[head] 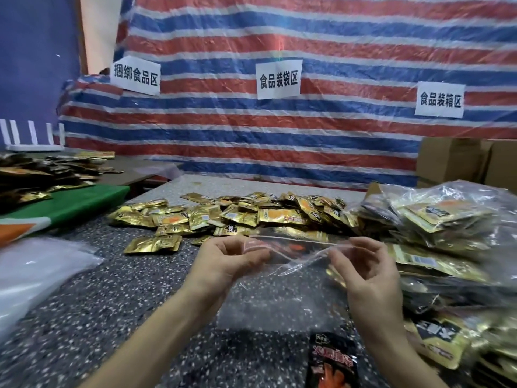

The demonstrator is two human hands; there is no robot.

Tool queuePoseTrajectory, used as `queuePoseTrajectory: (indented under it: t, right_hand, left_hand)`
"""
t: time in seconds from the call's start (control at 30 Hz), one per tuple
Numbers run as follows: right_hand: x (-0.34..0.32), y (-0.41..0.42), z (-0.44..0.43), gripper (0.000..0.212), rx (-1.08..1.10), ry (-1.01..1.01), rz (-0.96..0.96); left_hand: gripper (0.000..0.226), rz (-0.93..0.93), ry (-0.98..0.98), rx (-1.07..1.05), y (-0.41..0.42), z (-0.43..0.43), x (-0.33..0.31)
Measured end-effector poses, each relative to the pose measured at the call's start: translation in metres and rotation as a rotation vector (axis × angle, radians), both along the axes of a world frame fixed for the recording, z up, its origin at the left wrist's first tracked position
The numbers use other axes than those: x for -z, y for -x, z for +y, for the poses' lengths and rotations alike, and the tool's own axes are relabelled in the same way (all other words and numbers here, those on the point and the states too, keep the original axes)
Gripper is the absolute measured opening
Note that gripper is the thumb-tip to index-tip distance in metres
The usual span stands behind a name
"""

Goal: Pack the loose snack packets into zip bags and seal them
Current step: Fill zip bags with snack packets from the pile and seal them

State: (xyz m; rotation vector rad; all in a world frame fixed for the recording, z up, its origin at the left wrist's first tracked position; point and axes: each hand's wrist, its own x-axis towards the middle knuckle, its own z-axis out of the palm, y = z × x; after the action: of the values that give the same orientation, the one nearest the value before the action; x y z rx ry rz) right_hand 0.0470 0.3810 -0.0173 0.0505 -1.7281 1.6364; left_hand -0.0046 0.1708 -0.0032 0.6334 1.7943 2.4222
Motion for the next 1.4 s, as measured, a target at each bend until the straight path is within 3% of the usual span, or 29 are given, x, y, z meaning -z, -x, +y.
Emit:
queuePoseTrajectory:
  t: [0.07,0.13,0.2,0.27,0.37,0.43,0.5,0.6,0.63,0.73,0.87,1.03,1.1,1.2,1.3,1.4]
  right_hand:
    - [-0.004,-0.003,-0.003,0.032,0.208,-0.046,0.085]
    - [-0.008,-0.009,-0.005,0.039,0.27,-0.124,0.18]
    - [-0.011,-0.013,-0.008,0.055,0.132,-0.123,0.133]
    - [-0.014,-0.015,-0.013,0.072,-0.083,-0.075,-0.048]
    - [-0.013,-0.014,-0.015,0.049,-0.272,-0.024,-0.249]
    - [-0.011,-0.012,-0.014,0.033,-0.25,-0.026,-0.252]
    - [-0.011,-0.012,-0.011,0.03,-0.201,-0.093,-0.204]
    - [-0.012,-0.015,-0.013,0.035,-0.153,-0.344,-0.17]
    - [-0.011,-0.016,-0.015,0.035,-0.151,-0.427,-0.171]
    - [-0.008,-0.018,-0.021,0.036,-0.199,-0.534,-0.159]
    - [-0.01,-0.019,-0.022,0.035,-0.247,-0.438,-0.175]
    - [-0.011,-0.015,-0.01,0.037,-0.094,-0.247,-0.262]
    - [-0.011,-0.014,-0.004,0.031,0.023,-0.203,-0.26]
    - [-0.014,-0.014,-0.003,0.019,0.092,-0.151,-0.286]
    - [-0.017,-0.014,-0.006,0.025,0.088,-0.096,-0.285]
    - [-0.02,-0.012,-0.007,0.035,-0.021,0.122,-0.289]
  left_hand:
    - [0.044,-0.009,-0.015,-0.026,-0.001,0.001,0.0]
    - [0.041,-0.015,-0.025,-0.029,-0.003,0.002,0.0]
    - [0.035,-0.008,-0.014,-0.008,-0.005,0.003,-0.001]
    - [0.026,0.03,-0.005,0.043,-0.006,0.004,0.0]
    - [0.027,0.139,0.088,0.114,-0.009,0.004,0.002]
    - [0.024,0.197,0.231,0.175,-0.006,0.003,-0.001]
    - [0.025,0.114,0.303,0.319,-0.005,-0.001,-0.007]
    - [0.079,-0.079,0.317,0.583,-0.006,-0.007,-0.01]
    - [0.087,-0.096,0.376,0.59,-0.008,-0.006,-0.01]
    - [0.061,-0.001,0.62,0.495,-0.014,0.002,-0.008]
    - [0.012,0.09,0.693,0.476,-0.02,0.002,-0.011]
    - [0.034,0.084,0.503,0.115,-0.012,-0.004,-0.012]
    - [0.03,0.096,0.397,-0.038,-0.007,-0.009,-0.015]
    - [0.022,0.148,0.356,-0.098,-0.007,-0.009,-0.017]
    - [0.036,0.217,0.351,-0.069,-0.01,-0.003,-0.013]
    - [0.091,0.261,0.442,0.139,-0.011,0.002,-0.006]
